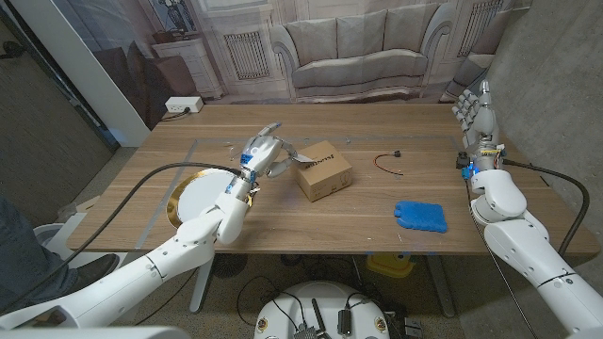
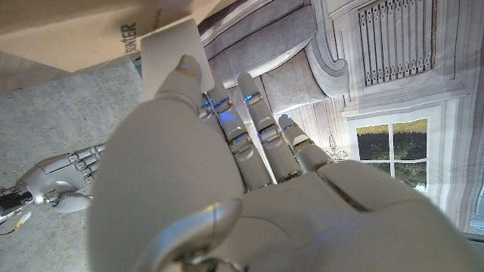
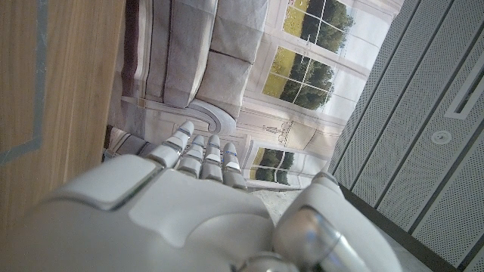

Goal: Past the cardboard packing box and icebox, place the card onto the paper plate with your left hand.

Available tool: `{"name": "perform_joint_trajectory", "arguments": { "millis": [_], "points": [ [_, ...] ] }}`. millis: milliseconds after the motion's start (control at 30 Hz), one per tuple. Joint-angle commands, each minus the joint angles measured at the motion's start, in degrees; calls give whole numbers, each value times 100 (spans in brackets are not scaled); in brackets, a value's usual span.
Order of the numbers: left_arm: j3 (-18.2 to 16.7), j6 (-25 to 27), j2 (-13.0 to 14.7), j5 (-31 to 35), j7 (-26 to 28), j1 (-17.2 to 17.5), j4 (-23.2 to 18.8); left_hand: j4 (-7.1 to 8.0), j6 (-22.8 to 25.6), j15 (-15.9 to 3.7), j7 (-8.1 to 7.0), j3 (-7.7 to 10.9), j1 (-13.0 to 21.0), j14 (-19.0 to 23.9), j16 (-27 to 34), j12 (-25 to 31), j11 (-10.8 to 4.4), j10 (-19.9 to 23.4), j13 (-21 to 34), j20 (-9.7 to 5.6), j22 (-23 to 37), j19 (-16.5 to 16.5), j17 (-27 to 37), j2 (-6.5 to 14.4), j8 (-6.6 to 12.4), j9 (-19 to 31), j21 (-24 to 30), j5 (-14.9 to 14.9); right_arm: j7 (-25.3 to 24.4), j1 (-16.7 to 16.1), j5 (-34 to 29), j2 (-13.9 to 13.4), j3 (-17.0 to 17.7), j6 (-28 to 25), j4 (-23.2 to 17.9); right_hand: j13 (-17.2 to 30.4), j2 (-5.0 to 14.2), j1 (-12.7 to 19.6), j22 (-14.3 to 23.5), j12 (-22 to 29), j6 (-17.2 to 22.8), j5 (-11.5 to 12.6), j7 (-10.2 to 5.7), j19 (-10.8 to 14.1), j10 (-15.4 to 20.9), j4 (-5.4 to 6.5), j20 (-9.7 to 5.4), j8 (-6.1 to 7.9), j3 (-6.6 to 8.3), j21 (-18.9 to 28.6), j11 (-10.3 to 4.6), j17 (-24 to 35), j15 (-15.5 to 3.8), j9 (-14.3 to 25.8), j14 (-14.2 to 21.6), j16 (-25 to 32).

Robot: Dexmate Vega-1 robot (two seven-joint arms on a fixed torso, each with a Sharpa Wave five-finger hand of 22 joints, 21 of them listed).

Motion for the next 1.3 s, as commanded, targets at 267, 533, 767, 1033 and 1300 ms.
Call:
{"name": "perform_joint_trajectory", "arguments": {
  "millis": [267,533,767,1033,1300],
  "points": [
    [-120,139,42,-93,-375,4,-331,3,64,-659,72,75,19,21,-33,29,9,-9,55,-543,15,49,16,-10,-9,-3,-5,-18,-103,-159,-14,23,117,-12,-102,14,38,23,35,-11,46,-12,19,46,59,-5,13,-1,-12,28,-27,18,3,26,39,18],
    [-252,433,77,-118,-538,212,-624,12,47,-659,72,102,15,10,-47,18,13,-37,95,-536,14,47,21,-23,-16,-1,-8,-20,-60,-182,-2,-12,176,-20,-101,14,41,25,35,-12,43,-12,18,46,61,-8,13,-3,-15,28,-25,18,1,26,40,18],
    [-399,730,175,-99,-706,435,-959,16,59,-662,58,125,18,8,-52,20,10,-30,121,-541,14,41,25,-30,-11,0,-11,-21,-1,-150,30,-16,191,-11,-50,15,43,27,35,-11,48,-12,18,49,67,-10,13,-1,-19,28,-18,18,4,26,41,17],
    [-534,994,253,-59,-841,643,-1245,23,38,-662,67,156,17,8,-56,18,9,-28,156,-534,13,33,31,-41,-19,1,-15,-23,61,-153,53,-13,232,68,16,15,47,28,35,-13,45,-12,25,48,65,-11,14,-3,-23,27,-19,18,3,26,41,17],
    [-625,1092,289,-65,-768,826,-1324,26,45,-660,54,175,16,11,-56,18,4,-25,178,-538,13,38,35,-49,-15,2,-13,-24,111,-191,92,-97,279,-20,-21,15,47,28,35,-15,44,-13,19,45,61,-13,14,-4,-28,26,-18,18,5,26,41,16]
  ]
}}
